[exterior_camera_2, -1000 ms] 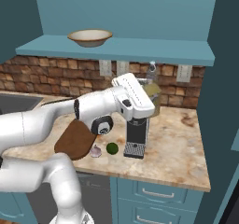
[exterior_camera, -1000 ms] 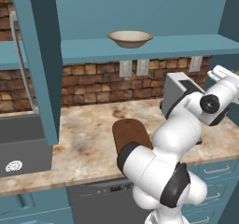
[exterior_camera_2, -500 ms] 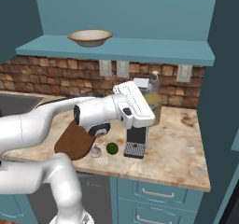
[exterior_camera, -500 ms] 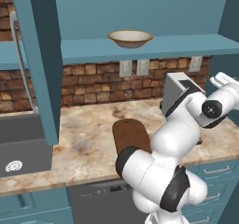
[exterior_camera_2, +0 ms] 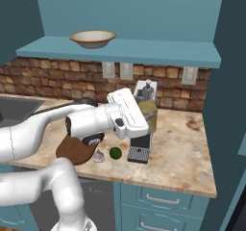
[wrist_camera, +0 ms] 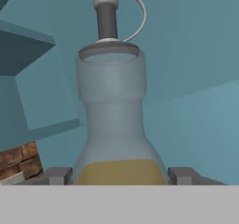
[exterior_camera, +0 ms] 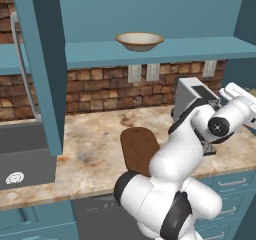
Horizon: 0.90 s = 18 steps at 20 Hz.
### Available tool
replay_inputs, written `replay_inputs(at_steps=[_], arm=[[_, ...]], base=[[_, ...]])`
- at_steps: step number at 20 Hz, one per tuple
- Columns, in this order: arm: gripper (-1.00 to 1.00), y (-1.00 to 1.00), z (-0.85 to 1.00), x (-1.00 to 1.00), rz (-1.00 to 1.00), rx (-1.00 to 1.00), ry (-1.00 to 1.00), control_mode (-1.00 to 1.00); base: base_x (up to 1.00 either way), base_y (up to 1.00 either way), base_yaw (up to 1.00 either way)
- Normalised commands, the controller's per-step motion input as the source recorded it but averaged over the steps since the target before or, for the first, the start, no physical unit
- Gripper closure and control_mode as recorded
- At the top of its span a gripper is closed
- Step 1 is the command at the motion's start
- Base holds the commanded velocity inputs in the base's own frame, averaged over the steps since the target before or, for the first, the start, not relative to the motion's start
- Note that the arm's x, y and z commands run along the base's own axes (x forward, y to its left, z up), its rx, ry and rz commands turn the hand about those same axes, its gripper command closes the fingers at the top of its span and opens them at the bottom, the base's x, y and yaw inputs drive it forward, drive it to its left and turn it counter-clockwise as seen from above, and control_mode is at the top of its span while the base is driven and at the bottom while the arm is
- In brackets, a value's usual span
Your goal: Open the cabinet. Place the bowl and condiment on the counter. Then place the lime and garlic on the cutting board.
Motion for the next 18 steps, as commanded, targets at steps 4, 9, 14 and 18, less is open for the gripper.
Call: replay_inputs(at_steps=[4, 9, 14, 18], arm=[[1.0, 0.7, 0.24, -0.1, 0.0, 0.0, 0.0, -1.0], [1.0, 0.75, 0.34, 0.0, 0.01, 0.0, 0.0, -1.0], [1.0, 0.78, 0.3, 0.0, 0.04, 0.0, 0.0, -1.0], [1.0, 0.76, 0.13, 0.0, 0.06, 0.0, 0.0, -1.0]], base=[[0.0, 0.0, 0.0], [0.0, 0.0, 0.0], [0.0, 0.0, 0.0], [0.0, 0.0, 0.0]])
